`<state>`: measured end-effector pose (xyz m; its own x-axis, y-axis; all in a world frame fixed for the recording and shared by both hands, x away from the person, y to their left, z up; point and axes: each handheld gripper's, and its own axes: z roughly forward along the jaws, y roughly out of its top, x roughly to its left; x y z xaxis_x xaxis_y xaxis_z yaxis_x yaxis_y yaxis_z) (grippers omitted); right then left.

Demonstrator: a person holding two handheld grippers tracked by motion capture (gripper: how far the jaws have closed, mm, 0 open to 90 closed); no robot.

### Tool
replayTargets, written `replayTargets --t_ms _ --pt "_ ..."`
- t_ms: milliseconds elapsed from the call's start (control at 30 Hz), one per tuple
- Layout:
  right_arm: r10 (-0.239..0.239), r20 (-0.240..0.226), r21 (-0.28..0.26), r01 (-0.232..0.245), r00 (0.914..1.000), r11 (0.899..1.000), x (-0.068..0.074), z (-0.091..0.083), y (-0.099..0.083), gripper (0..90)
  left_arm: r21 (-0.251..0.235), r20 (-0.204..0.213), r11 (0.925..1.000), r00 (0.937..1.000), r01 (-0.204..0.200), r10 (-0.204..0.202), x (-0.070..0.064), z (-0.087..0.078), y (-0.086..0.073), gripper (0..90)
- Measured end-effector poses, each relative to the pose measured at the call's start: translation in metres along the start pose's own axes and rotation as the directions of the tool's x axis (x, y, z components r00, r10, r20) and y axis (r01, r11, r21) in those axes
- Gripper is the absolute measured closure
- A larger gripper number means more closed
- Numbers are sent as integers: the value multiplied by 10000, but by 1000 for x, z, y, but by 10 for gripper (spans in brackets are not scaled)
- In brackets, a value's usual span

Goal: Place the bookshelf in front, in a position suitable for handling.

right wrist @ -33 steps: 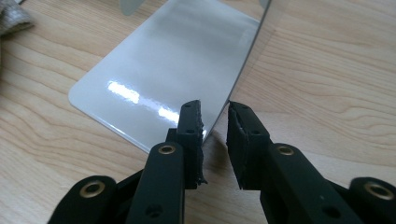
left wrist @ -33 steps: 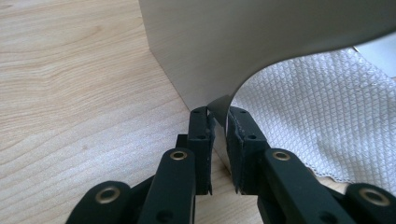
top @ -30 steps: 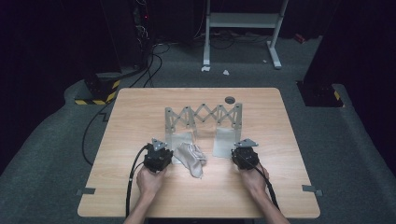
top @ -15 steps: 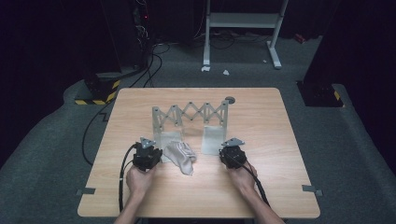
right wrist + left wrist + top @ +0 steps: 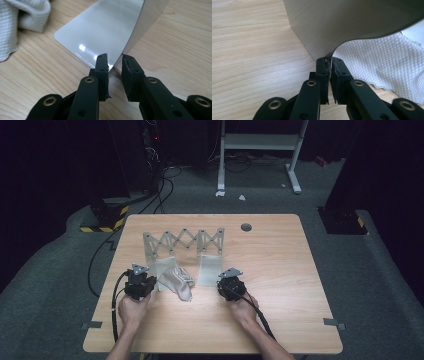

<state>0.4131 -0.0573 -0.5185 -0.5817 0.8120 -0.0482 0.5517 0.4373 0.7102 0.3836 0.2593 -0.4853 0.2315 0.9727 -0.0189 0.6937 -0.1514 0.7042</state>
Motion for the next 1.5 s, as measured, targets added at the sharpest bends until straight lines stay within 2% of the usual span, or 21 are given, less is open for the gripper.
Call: replayTargets --t_ms 100,467,633,733,967,1033,1100,1200,1233,1267,1333,1433,1500 --pt "-44 -80 -1 44 10000 10000 4 1 1 760 33 -96 9999 9998 144 -144 5 0 -1 839" --pt "-38 -153 -17 38 9999 10000 4 2 2 767 92 -430 9983 9975 573 -568 22 0 -2 833" --pt "-73 -164 -15 73 9998 10000 2 2 2 771 49 -626 9964 9945 850 -845 32 -2 -3 829" --pt "-62 -151 -10 62 9999 10000 3 2 2 771 -8 -780 9936 9905 1132 -1129 41 -3 -4 827" --pt "-243 -208 26 244 9995 9997 7 1 3 761 7 -948 9934 9889 1151 -1145 44 -4 -6 814" --pt "-310 -258 83 313 9992 9995 9 1 4 755 -106 -805 9919 9886 1270 -1274 43 -9 -8 777" --pt "-369 -415 169 377 9985 9991 11 1 5 763 -377 -408 9871 9867 1559 -1574 39 -17 -12 682" --pt "-669 -389 172 676 9970 9976 18 2 4 785 -896 -146 9881 9918 1248 -1266 23 -35 -20 574" --pt "-729 -414 160 736 9965 9972 20 3 4 786 -979 109 9882 9930 1181 -1176 15 -40 -21 540" --pt "-705 -469 161 713 9964 9973 21 4 6 784 -943 305 9896 9938 1089 -1065 9 -42 -20 499" --pt "-677 -528 122 685 9963 9976 22 5 7 754 -678 433 9956 9972 641 -613 -5 -41 -17 440" --pt "-601 -631 106 609 9962 9981 22 5 6 683 -310 374 9995 9992 119 -107 -22 -28 -10 383" --pt "-499 -589 30 501 9970 9987 22 4 6 628 84 295 9999 9995 123 -125 -29 -14 -4 341"
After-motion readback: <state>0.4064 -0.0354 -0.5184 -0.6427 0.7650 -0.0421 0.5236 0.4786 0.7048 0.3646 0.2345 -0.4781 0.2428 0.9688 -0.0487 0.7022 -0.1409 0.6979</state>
